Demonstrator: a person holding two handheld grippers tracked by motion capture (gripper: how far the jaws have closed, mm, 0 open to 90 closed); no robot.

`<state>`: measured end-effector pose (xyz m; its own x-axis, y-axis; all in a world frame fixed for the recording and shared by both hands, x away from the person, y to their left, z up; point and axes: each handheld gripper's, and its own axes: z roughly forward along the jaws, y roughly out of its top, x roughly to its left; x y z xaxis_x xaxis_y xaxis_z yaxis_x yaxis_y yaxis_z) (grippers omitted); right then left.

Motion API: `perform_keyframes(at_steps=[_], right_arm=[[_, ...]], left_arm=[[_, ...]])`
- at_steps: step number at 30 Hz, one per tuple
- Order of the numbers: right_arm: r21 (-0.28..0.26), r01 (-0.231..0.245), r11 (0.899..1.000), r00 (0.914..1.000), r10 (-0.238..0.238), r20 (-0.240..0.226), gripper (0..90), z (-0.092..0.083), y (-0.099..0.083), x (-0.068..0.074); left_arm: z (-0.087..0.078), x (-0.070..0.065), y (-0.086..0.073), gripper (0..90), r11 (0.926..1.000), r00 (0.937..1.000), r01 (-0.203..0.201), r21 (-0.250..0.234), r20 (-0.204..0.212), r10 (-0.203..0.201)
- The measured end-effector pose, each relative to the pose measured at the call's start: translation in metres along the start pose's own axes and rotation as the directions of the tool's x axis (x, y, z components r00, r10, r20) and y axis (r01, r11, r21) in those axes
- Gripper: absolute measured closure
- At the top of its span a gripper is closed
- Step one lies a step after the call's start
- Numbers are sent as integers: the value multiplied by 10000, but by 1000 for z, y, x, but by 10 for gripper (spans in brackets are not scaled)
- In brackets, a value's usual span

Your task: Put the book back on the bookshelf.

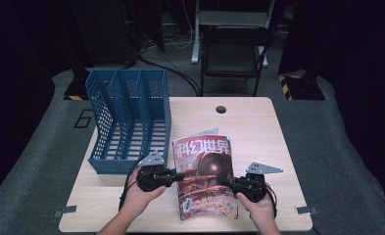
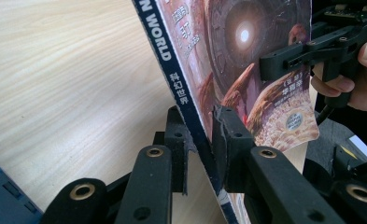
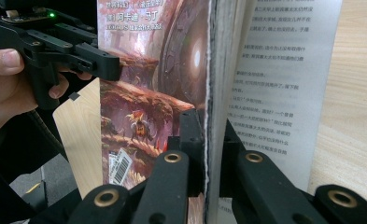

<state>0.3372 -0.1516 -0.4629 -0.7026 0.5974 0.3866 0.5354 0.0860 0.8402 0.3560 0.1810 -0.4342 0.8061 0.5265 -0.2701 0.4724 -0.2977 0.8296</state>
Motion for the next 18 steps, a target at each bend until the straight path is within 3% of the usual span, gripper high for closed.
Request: perform_keyframes(at_steps=[5, 13, 18], right_arm=[[-45, 55, 10000, 10000, -55, 52, 864, -1, 2, 2], [21, 726, 9974, 9962, -726, 478, 862, 0, 4, 10], [17, 918, 9958, 9936, -917, 661, 861, 0, 5, 12]], left_arm=[[-3, -2, 3, 783, 9998, 9998, -172, -114, -67, 171], [-12, -7, 8, 827, 9970, 9979, -558, -529, -345, 540], [-16, -10, 10, 833, 9952, 9959, -838, -500, -375, 820]])
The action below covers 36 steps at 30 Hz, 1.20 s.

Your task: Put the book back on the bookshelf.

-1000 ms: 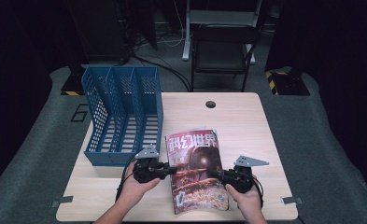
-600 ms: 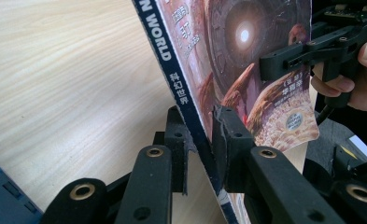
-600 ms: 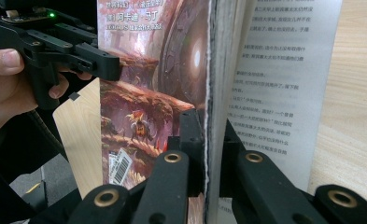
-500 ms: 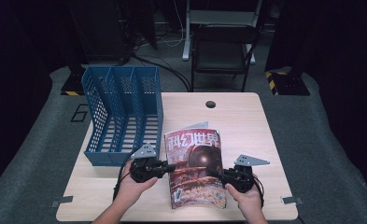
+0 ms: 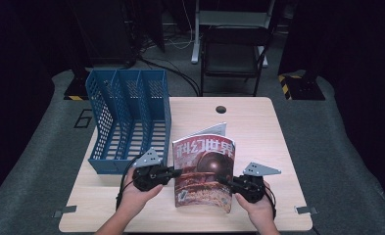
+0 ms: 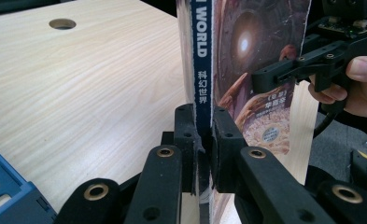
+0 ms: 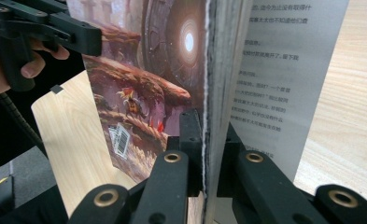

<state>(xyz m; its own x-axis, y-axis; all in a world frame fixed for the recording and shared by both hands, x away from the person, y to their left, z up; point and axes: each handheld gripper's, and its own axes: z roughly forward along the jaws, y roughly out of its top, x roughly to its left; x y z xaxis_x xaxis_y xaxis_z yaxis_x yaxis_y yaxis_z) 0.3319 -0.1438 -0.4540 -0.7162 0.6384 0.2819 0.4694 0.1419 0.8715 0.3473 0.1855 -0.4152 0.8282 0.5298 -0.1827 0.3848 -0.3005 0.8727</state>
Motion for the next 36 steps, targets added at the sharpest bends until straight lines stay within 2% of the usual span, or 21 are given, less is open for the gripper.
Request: perform_keyframes(at_steps=[4, 6, 10, 11, 16, 18, 24, 26, 28, 31, 32, 33, 35, 36], right_arm=[[-118, 37, 9999, 9998, -34, 193, 860, 2, 0, 0], [-161, 76, 9998, 9995, -71, 314, 859, 3, 0, -1], [-179, 358, 9992, 9978, -348, 566, 857, 5, 0, 0], [-181, 453, 9988, 9969, -440, 653, 857, 5, 0, 0], [-242, 659, 9975, 9957, -641, 672, 854, 6, 0, 0], [-301, 633, 9975, 9960, -613, 649, 849, 7, -1, -1], [-393, 311, 9987, 9986, -294, 440, 774, 4, -3, -5], [-378, 63, 9993, 9994, -51, 329, 750, 3, -4, -5], [-356, 6, 9994, 9995, 6, 331, 731, 2, -5, -5], [-199, 54, 9998, 9995, -48, 301, 706, 3, -6, -7], [190, 0, 9998, 9991, -8, 429, 696, 3, -10, -8], [190, 0, 9998, 9991, -8, 429, 696, 3, -10, -8], [705, -210, 9973, 9989, 180, 429, 692, 4, -15, -11], [902, -131, 9958, 9988, 88, 472, 692, 5, -17, -12]], left_arm=[[-1, -2, 1, 838, 9998, 9998, -185, -30, 96, 186], [-1, -4, 1, 840, 9988, 9988, -483, -18, -10, 483], [-1, -6, 1, 840, 9980, 9980, -627, -74, -128, 626], [-1, -5, 0, 840, 9969, 9967, -779, -56, -221, 778], [-2, -6, -2, 841, 9976, 9975, -682, -139, -192, 680], [-2, -6, -4, 841, 9965, 9965, -812, -202, -238, 807], [-5, -8, -7, 842, 9971, 9975, -698, -299, -124, 694], [-6, -9, -7, 841, 9976, 9980, -623, -315, -114, 619], [-7, -9, -8, 841, 9971, 9974, -717, -264, -77, 716], [-8, -10, -8, 841, 9973, 9975, -699, -232, -63, 698], [-8, -10, -9, 841, 9974, 9977, -680, -239, -48, 679], [-9, -10, -9, 841, 9974, 9977, -684, -244, -47, 683], [-10, -11, -11, 841, 9971, 9974, -713, -260, -87, 710], [-10, -11, -11, 841, 9965, 9968, -791, -253, -93, 789]])
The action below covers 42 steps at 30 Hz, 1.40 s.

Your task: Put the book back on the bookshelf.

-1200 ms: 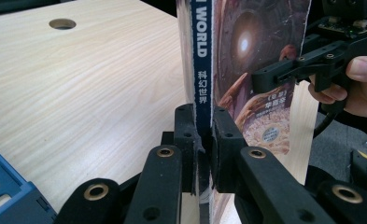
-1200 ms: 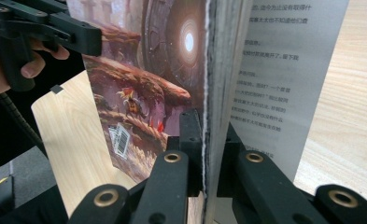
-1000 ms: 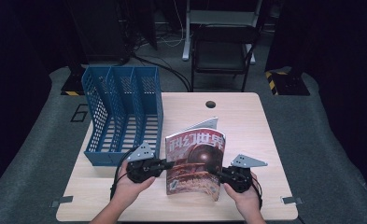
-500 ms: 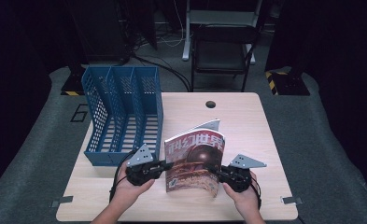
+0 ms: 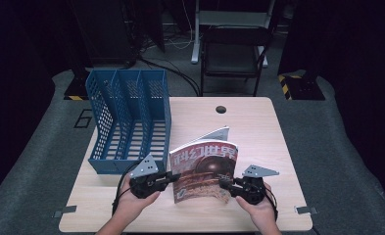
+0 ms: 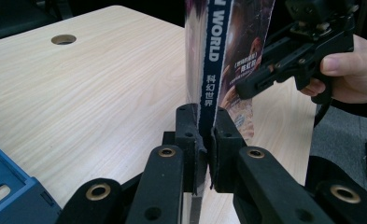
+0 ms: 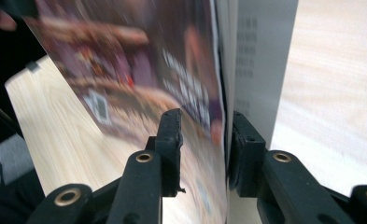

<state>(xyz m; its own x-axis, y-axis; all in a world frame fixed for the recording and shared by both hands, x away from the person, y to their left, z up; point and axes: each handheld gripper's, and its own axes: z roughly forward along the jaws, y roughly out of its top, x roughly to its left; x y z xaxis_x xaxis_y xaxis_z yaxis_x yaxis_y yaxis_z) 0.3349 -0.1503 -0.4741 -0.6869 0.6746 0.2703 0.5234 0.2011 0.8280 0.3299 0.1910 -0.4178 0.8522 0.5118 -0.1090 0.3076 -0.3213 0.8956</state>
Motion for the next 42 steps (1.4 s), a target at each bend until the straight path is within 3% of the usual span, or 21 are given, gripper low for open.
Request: perform_keyframes(at_steps=[2, 4, 10, 12, 17, 22, 24, 28, 30, 32, 39, 42], right_arm=[[153, 49, 9999, 10000, -49, 32, 692, 1, -2, 0], [642, 245, 9976, 9995, -258, 205, 693, 4, -5, -1], [961, 64, 9954, 9999, -77, 130, 708, 8, -7, -2], [938, 106, 9955, 9998, -122, 166, 715, 8, -7, -2], [891, 484, 9948, 9980, -517, 355, 828, 10, -5, 2], [920, 748, 9929, 9960, -789, 418, 846, 13, -4, 6], [923, 680, 9934, 9960, -730, 516, 848, 15, -3, 8], [759, 1060, 9915, 9908, -1118, 760, 849, 18, -2, 7], [692, 941, 9932, 9913, -999, 860, 849, 19, -2, 8], [463, 1195, 9918, 9861, -1240, 1103, 848, 20, 0, 5], [391, 1301, 9907, 9809, -1344, 1409, 836, 23, -2, 5], [314, 1118, 9932, 9833, -1151, 1412, 764, 23, -3, 2]], left_arm=[[0, 0, 0, 841, 10000, 10000, -56, 16, -13, 56], [0, -2, -1, 841, 10000, 10000, -67, -7, -58, 67], [-1, -4, 0, 841, 9997, 9997, -223, 107, -99, 225], [-1, -4, 0, 841, 9995, 9995, -292, 129, -107, 293], [-3, -4, 3, 840, 9989, 9990, -356, 306, -240, 364], [-5, -3, 4, 840, 9983, 9977, -521, 267, -410, 532], [-5, -4, 5, 840, 9984, 9979, -504, 275, -402, 515], [-5, -5, 6, 840, 9971, 9961, -730, 218, -477, 739], [-5, -5, 6, 840, 9969, 9960, -752, 219, -458, 762], [-4, -6, 7, 840, 9950, 9931, -983, 204, -630, 994], [-1, -5, 3, 840, 9941, 9924, -1033, 339, -641, 1053], [-2, -4, 3, 840, 9944, 9934, -972, 419, -578, 995]])
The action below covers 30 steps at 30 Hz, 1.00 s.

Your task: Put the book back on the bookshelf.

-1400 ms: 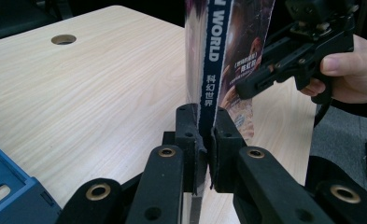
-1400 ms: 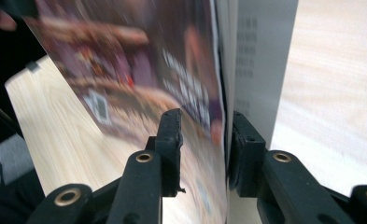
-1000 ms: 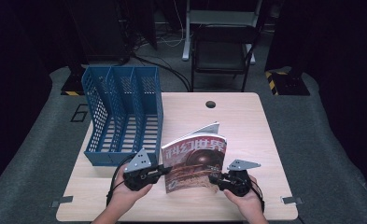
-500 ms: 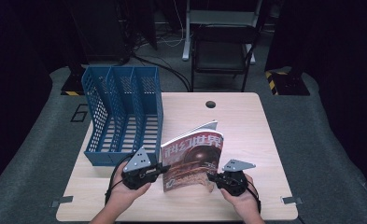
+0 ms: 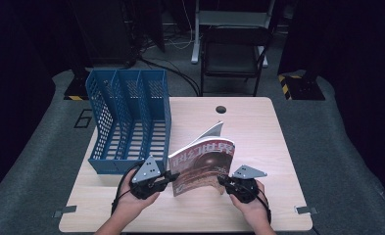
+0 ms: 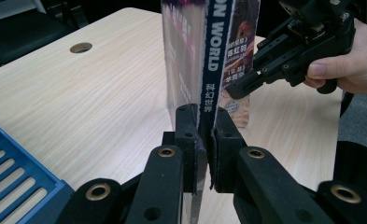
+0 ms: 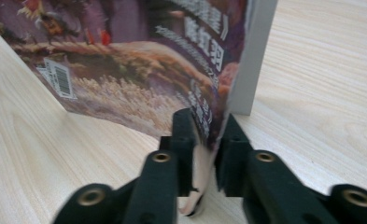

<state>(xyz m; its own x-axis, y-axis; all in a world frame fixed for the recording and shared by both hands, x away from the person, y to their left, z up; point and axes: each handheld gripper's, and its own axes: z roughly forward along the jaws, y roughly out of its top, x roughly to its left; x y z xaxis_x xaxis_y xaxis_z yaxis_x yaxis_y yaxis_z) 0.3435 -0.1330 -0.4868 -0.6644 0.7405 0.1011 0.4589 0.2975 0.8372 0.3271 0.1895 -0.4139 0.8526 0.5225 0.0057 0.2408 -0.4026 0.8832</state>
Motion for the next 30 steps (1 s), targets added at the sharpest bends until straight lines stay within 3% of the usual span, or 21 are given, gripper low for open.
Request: perform_keyframes(at_steps=[4, 8, 13, 16, 20, 26, 30], right_arm=[[136, -387, 9992, 9992, 386, 96, 698, -1, -4, -8], [426, -827, 9957, 9964, 817, 240, 689, 0, -9, -17], [310, -1182, 9925, 9926, 1172, 334, 679, -2, -10, -22], [209, -1017, 9946, 9944, 1010, 321, 677, -2, -9, -22], [185, -1190, 9927, 9925, 1184, 291, 651, -1, -9, -20], [-74, -1087, 9940, 9940, 1088, 148, 627, -2, -8, -20], [-1, -1242, 9923, 9921, 1242, 151, 612, -2, -8, -19]], left_arm=[[-1, 1, -1, 840, 10000, 9999, 17, -2, 153, -17], [-1, 1, 0, 840, 10000, 9995, -39, 58, 315, 37], [-1, 3, 0, 838, 10000, 9989, 5, 76, 468, -9], [-1, 3, 0, 836, 10000, 9986, 35, 62, 528, -39], [-1, 4, 1, 831, 9999, 9973, 38, 133, 733, -47], [-5, 5, 7, 768, 9987, 9942, 420, -285, 1001, -389], [-5, 4, 14, 749, 9983, 9937, 541, -237, 997, -515]])
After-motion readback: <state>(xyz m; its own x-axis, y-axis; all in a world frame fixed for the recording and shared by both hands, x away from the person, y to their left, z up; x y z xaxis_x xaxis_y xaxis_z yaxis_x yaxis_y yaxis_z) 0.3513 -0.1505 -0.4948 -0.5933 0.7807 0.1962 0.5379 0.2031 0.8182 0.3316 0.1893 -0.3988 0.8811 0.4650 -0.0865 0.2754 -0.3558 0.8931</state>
